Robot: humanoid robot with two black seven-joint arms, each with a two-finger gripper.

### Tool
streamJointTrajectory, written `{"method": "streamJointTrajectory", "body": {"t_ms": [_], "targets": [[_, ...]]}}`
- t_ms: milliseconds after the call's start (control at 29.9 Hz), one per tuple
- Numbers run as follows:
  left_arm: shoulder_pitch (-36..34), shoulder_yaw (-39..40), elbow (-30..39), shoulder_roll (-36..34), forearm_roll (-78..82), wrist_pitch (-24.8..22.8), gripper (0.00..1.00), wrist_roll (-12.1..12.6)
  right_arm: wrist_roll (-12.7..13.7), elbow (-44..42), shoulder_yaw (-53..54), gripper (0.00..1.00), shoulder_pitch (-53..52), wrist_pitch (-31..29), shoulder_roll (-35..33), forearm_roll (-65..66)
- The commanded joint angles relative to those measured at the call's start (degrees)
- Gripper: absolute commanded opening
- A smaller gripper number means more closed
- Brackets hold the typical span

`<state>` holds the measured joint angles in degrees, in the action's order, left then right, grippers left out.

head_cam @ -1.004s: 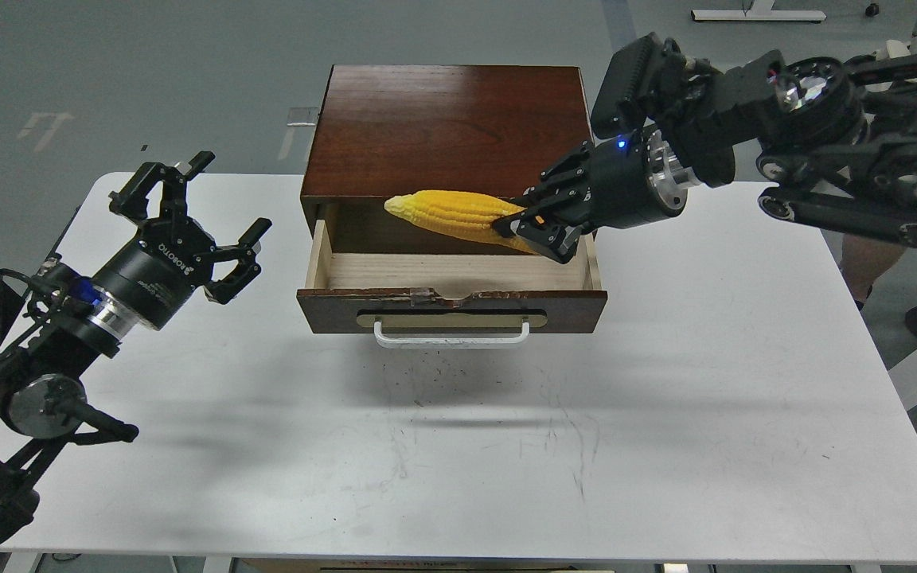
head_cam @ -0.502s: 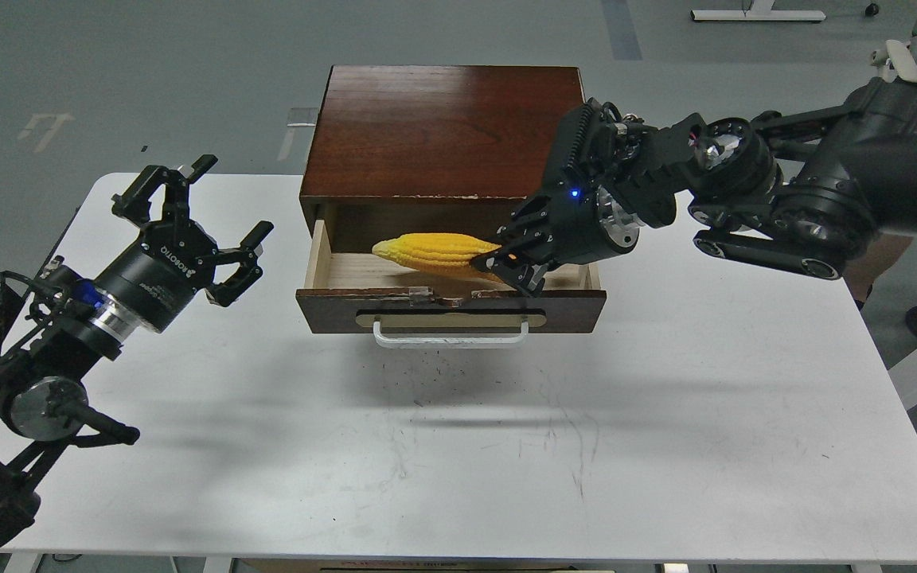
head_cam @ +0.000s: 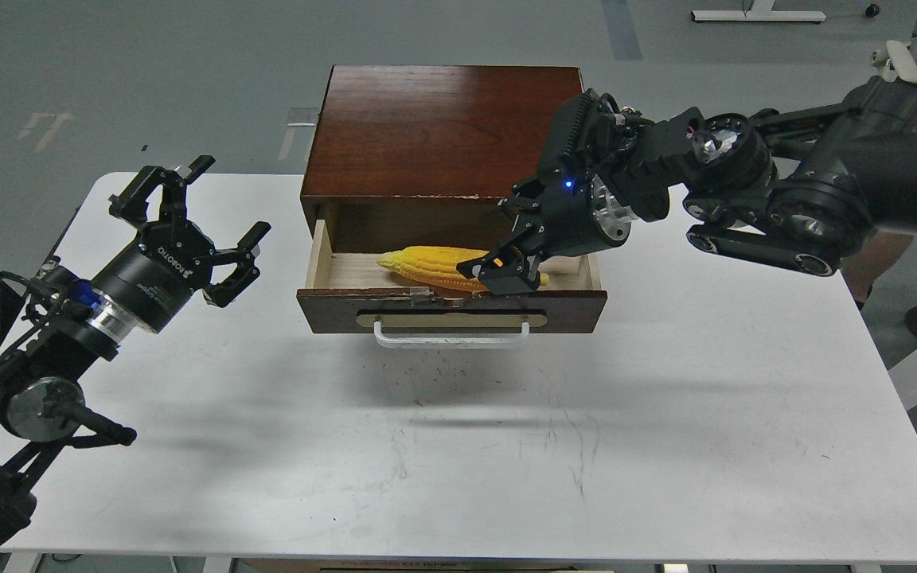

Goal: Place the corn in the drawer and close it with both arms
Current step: 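Withdraw the right gripper from the drawer back to its side, then bring the left gripper to the front of the drawer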

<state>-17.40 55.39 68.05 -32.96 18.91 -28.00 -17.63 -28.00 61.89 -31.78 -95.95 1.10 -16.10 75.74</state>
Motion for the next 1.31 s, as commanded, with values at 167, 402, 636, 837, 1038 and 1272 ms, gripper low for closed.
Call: {"method": "streamJointTrajectory", "body": {"t_ms": [167, 402, 636, 837, 1038, 1272], "targets": [[-0.6, 0.9, -0.6, -0.7, 0.1, 0.0, 1.0, -0.6, 0.0, 3.0, 9.9, 1.0, -0.2, -0.1, -9.9, -20.1], [-1.1, 0.9, -0.5, -0.9, 0.3, 0.0, 1.0, -5.0, 0.0, 5.1, 24.3, 1.0, 16.7, -0.3, -23.5, -40.2], [-1.1, 0.6, -1.0, -0.4, 0.6, 0.0, 1.0, -5.4, 0.0, 4.0, 42.2, 1.0, 40.1, -0.8, -26.9, -54.8], [-2.0, 0.8, -1.0, -0.4, 1.8, 0.0, 1.0, -6.2, 0.0, 2.1, 46.9, 1.0, 52.8, -6.4, -26.3, -67.9], [-3.8, 0.8, -0.3, -2.9, 14.5, 0.0, 1.0, -10.4, 0.0, -2.4, 46.8, 1.0, 57.3, -11.3, -24.4, -73.5], [-12.8, 0.1, 9.1, -5.4, 34.2, 0.0, 1.0, -10.4, 0.0, -2.4, 46.8, 1.0, 57.7, -11.6, -24.2, -73.5]]}}
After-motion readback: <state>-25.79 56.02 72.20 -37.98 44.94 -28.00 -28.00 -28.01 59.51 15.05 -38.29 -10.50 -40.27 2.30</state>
